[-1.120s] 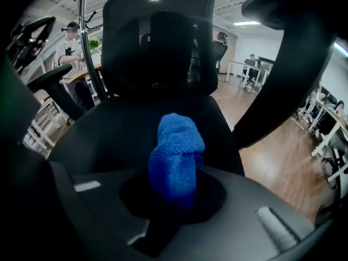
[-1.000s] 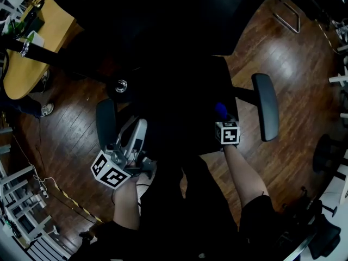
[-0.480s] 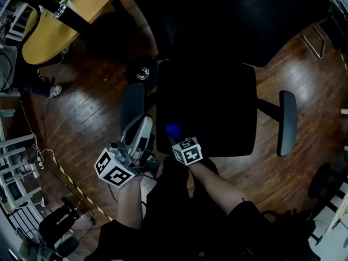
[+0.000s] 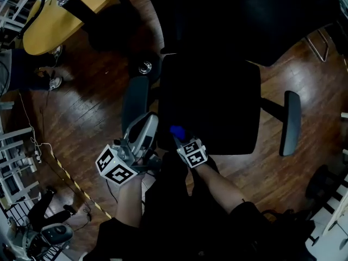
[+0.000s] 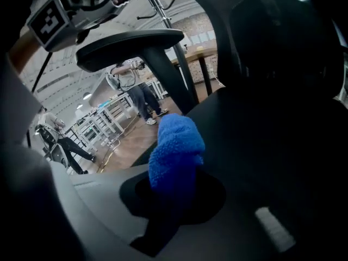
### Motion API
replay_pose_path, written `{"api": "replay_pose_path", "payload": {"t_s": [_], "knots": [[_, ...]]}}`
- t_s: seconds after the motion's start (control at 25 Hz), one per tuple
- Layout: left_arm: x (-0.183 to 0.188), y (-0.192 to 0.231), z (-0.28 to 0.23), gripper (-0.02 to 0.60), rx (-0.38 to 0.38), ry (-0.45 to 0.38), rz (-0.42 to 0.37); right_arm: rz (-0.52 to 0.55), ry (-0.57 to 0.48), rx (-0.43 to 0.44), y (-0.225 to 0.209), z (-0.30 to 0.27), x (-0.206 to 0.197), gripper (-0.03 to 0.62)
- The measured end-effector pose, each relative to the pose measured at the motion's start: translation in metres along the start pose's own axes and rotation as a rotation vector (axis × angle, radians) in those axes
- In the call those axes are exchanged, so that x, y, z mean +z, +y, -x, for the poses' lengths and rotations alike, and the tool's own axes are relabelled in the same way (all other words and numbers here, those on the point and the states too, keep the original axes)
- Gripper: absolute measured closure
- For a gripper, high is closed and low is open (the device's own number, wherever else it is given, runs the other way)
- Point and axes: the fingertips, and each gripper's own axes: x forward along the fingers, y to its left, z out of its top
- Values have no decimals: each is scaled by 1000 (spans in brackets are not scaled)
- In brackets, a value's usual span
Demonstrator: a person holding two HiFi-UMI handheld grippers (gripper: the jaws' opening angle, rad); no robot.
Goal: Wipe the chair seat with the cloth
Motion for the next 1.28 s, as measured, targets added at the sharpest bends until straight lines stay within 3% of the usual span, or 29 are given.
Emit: {"api": "replay_pose_path", "payload": {"t_s": [0.2,0.4,0.64,0.88,1.04,1.16,1.28], "knots": [[-8,-4,-18,589,-42,41,4,-56,27,-126,-62,47,-39,556],[-23,-21,-47,589,-108,70,15,-156,46,-316,-145,117,-78,556],[-45,-47,-76,589,-183,127,25,-243,22,-518,-215,190,-95,556],[-53,-54,-79,589,-187,155,20,-230,7,-539,-216,199,-95,556],[-43,-62,-79,589,-188,125,26,-287,-27,-480,-219,198,-89,556],[-29,-80,-88,589,-207,107,28,-390,-156,-457,-220,216,-63,556],[-4,-107,-92,589,-252,108,-22,-352,-338,-421,-204,242,19,556]]}}
